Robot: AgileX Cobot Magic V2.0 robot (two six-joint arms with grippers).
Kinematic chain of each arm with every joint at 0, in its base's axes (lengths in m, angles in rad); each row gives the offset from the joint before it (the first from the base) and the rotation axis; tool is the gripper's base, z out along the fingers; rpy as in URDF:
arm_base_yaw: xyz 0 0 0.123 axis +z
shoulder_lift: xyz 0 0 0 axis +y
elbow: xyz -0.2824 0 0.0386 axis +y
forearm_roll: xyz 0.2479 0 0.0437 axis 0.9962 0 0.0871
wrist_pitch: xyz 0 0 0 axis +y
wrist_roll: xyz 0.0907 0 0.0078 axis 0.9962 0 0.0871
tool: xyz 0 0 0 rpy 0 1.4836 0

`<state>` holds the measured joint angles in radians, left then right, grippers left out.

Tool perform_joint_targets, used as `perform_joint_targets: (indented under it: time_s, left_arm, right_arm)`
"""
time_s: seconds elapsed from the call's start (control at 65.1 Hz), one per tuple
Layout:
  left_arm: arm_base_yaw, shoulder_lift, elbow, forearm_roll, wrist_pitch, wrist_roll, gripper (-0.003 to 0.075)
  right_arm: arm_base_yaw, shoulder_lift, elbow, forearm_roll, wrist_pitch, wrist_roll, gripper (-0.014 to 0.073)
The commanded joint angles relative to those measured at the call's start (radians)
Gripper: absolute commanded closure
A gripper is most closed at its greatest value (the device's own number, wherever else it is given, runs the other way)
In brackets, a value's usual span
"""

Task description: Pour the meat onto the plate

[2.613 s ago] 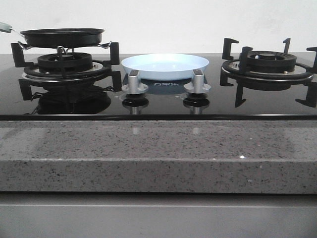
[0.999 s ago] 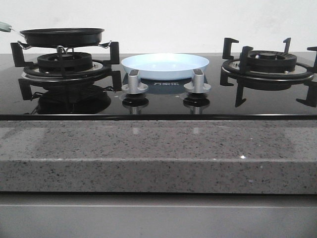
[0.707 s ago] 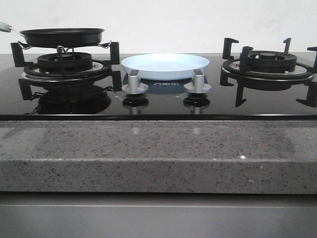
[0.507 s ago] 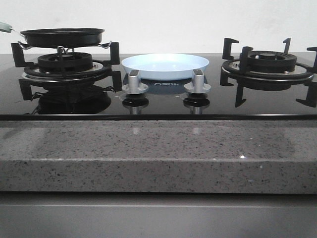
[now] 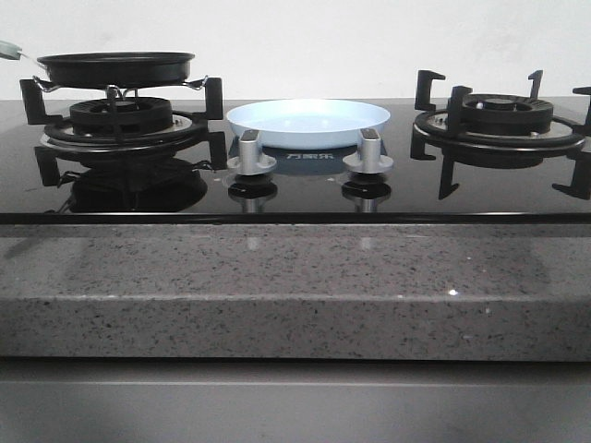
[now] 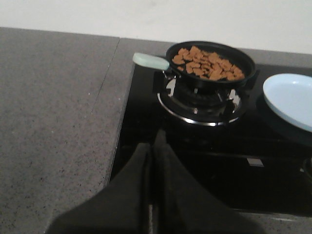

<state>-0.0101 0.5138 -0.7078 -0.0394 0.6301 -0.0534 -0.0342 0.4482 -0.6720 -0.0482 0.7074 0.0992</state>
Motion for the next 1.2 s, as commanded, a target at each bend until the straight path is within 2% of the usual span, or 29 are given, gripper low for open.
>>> perform_joint_targets:
  time_s: [0.0,0.108,0.184,0.292,0.369,0.4,0.461,0.538,0.599,0.799,0.922,1.045,1.183]
  left_arm:
    - [-0.008,0.031,-0.022,-0.034,-0.051,-0.001,0.0741]
    - [-0.008,0.045,-0.022,-0.036,-0.036,-0.001,0.0741]
    - [-0.008,0.048,-0.022,-0.033,-0.036,-0.001,0.074]
    - [-0.008,0.048,-0.022,-0.022,-0.034,-0.001,0.0715]
    - [-0.008,0.048,-0.022,-0.018,-0.034,-0.001,0.0616]
    - [-0.008,0.048,-0.022,-0.018,-0.034,-0.001,0.0552]
    - [-0.008,0.048,-0.022,-0.018,-0.036,-0.001,0.0419]
    - [-0.008,0.048,-0.022,-0.018,-0.043,-0.001,0.0267]
    - [-0.008,0.048,-0.022,-0.018,-0.054,-0.001,0.0211]
    - [-0.008,0.048,-0.022,-0.021,-0.062,-0.001,0.0207]
    - [-0.008,0.048,-0.022,-0.021,-0.062,-0.001,0.0207]
    - [-0.008,0.048,-0.022,-0.021,-0.062,-0.001,0.0207]
    - [-0.008,0.048,-0.022,-0.022,-0.062,-0.001,0.0207]
  right_arm:
    - [-0.004,0.029,-0.032,-0.016,-0.056,-0.012,0.0664]
    - [-0.004,0.035,-0.032,-0.016,-0.054,-0.047,0.0653]
    - [-0.004,0.035,-0.032,-0.016,-0.052,-0.071,0.0603]
    - [-0.004,0.035,-0.032,-0.016,-0.05,-0.078,0.0394]
    - [-0.004,0.035,-0.032,-0.016,-0.048,-0.078,0.0216]
    - [-0.004,0.035,-0.032,-0.016,-0.048,-0.078,0.0153]
    - [-0.004,0.035,-0.032,-0.016,-0.044,-0.078,0.0083]
    - [-0.004,0.035,-0.032,-0.016,-0.035,-0.078,0.0072]
    - [-0.004,0.035,-0.032,-0.016,-0.032,-0.078,0.0076]
    - [-0.004,0.035,-0.032,0.007,-0.013,-0.077,0.0076]
    - [0.005,0.06,-0.064,0.094,-0.017,-0.116,0.0076]
    - [0.076,0.159,-0.144,0.198,0.018,-0.233,0.0077]
    - [0.163,0.313,-0.262,0.201,0.037,-0.242,0.0077]
